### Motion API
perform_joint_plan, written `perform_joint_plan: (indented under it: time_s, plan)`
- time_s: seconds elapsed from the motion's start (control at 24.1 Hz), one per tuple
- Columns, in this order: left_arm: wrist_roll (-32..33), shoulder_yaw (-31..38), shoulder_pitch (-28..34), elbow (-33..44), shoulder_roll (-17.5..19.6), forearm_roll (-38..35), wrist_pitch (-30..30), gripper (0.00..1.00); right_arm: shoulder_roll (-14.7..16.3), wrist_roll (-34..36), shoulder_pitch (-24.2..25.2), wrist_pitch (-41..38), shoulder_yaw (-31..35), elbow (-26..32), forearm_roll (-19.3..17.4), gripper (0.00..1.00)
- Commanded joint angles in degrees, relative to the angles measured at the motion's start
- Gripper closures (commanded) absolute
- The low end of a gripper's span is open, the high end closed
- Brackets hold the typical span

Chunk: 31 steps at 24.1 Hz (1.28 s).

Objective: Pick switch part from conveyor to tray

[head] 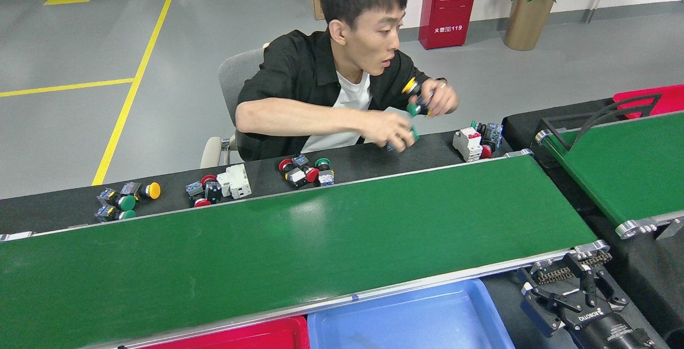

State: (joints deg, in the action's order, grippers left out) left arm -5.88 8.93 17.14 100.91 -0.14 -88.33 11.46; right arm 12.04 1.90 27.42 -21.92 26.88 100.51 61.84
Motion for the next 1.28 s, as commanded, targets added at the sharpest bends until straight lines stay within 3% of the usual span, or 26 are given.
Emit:
perform_joint_plan:
  time_s: [0.0, 0.83, 1.04, 1.24]
  plan:
    - [-0.53, 0.47, 0.17, 0.78, 0.41, -0.17, 0.05, 0.00, 0.71, 0.03, -0.44, -0.23, 0.37, 0.48, -0.23, 0.01]
    - [-0.80, 4.51, 3.86, 0.78, 1.02, -0.17, 0.31, 0.00, 1.06, -0.14, -1.32, -2.42, -0.34, -0.75, 0.56, 0.01]
    - [-4.40, 3.90, 4.74, 0.87, 1.55, -0.09, 0.40, 0.00, 4.13, -0.23, -4.40, -2.34, -0.25, -2.95, 0.30, 0.01]
    - [-4.40, 3.72, 4.83, 0.78, 2.69, -0.17, 0.40, 0.00, 4.40, -0.14, -7.21, -2.07, -0.25, -6.73, 0.30, 0.01]
